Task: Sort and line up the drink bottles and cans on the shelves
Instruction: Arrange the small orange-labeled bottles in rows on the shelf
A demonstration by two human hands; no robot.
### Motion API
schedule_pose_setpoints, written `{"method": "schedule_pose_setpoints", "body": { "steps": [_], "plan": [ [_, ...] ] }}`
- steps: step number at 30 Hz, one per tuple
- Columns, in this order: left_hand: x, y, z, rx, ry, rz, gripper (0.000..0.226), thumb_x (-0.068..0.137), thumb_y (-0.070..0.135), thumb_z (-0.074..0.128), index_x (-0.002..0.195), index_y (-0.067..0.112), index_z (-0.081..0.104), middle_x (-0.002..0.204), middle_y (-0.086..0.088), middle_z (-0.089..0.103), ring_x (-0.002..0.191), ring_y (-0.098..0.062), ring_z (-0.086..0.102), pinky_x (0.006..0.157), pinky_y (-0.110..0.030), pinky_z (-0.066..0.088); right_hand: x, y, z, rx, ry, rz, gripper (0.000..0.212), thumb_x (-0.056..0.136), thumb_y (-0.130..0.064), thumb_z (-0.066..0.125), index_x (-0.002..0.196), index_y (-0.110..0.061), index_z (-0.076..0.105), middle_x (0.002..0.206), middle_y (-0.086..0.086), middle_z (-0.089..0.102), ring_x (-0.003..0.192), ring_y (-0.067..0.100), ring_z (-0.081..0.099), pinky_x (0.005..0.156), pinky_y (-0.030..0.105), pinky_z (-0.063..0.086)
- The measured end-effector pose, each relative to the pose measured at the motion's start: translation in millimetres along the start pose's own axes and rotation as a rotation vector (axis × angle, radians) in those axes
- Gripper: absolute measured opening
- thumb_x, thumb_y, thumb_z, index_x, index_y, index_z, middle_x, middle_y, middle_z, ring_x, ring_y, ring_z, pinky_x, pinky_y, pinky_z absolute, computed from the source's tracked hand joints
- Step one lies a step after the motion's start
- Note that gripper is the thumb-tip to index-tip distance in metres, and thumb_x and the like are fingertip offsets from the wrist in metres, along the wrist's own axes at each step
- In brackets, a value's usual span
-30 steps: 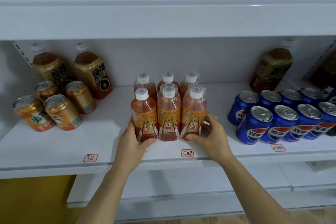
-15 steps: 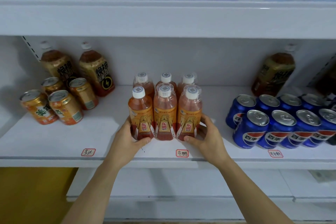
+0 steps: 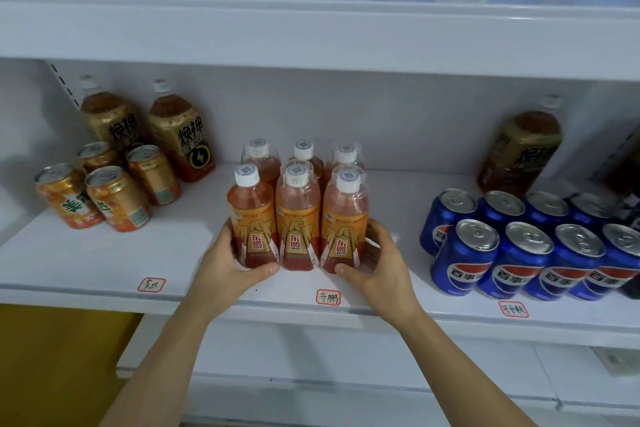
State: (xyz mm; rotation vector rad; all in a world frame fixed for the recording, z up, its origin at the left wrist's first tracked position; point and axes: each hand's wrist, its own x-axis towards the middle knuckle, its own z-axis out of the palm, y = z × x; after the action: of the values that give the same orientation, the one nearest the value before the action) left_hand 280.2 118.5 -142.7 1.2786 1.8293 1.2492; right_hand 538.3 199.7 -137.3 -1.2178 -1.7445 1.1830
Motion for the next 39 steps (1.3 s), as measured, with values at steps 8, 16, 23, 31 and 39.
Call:
{"method": "schedule_pose_setpoints", "body": {
  "steps": [8, 16, 23, 31, 39],
  "plan": [
    [-12.4, 6.5, -4.8, -0.156, -0.019, 0.016, 0.061, 0.092, 0.004, 0.072, 0.141, 0.031, 0.046, 0.123, 0.029, 0.067, 0.120, 0.002, 0.062, 0.092, -0.010, 0.049, -15.5, -9.0, -9.5, -0.059, 0.143, -0.089, 0.058, 0.081, -0.020, 0.086, 0.121, -0.030, 0.045, 0.117, -0.015, 0.059, 0.109, 0.002, 0.059, 0.086, 0.014, 0.050],
    [30.1, 4.5, -19.1, -0.565, 0.049, -0.091, 0.051, 0.099, 0.035, 0.038, 0.148, 0.027, 0.048, 0.141, 0.010, 0.062, 0.131, -0.010, 0.057, 0.106, -0.032, 0.046, 25.8, -17.8, -0.7, 0.451, 0.205, 0.036, 0.036, 0.098, -0.023, 0.048, 0.133, -0.023, 0.056, 0.132, 0.001, 0.063, 0.122, 0.016, 0.062, 0.106, 0.042, 0.051],
    [50.1, 68.9, 7.3, -0.896, -0.071, -0.181, 0.056, 0.089, 0.047, 0.038, 0.068, 0.019, 0.083, 0.079, -0.006, 0.078, 0.072, -0.019, 0.076, 0.061, -0.028, 0.061, 56.7, -43.3, 19.5, 0.772, 0.123, 0.347, 0.053, 0.107, -0.045, 0.032, 0.108, -0.011, 0.072, 0.097, 0.014, 0.078, 0.092, 0.030, 0.075, 0.079, 0.039, 0.062],
    [66.6, 49.6, 10.2, -1.019, -0.205, -0.236, 0.068, 0.101, 0.046, 0.026, 0.075, 0.019, 0.083, 0.086, -0.008, 0.078, 0.081, -0.023, 0.075, 0.070, -0.034, 0.063, 65.0, -32.6, 20.5, 0.769, 0.047, 0.390, 0.055, 0.107, -0.045, 0.026, 0.097, -0.014, 0.070, 0.083, 0.010, 0.077, 0.077, 0.022, 0.075, 0.077, 0.037, 0.057],
    [55.8, 53.8, 8.3, -1.009, -0.185, -0.213, 0.061, 0.093, 0.043, 0.031, 0.070, 0.020, 0.083, 0.080, -0.006, 0.078, 0.075, -0.019, 0.076, 0.064, -0.031, 0.062, 62.7, -25.7, 24.3, 0.765, 0.050, 0.398, 0.057, 0.105, -0.051, 0.030, 0.115, -0.013, 0.071, 0.116, 0.020, 0.073, 0.114, 0.039, 0.067, 0.105, 0.052, 0.050]
  ]
}}
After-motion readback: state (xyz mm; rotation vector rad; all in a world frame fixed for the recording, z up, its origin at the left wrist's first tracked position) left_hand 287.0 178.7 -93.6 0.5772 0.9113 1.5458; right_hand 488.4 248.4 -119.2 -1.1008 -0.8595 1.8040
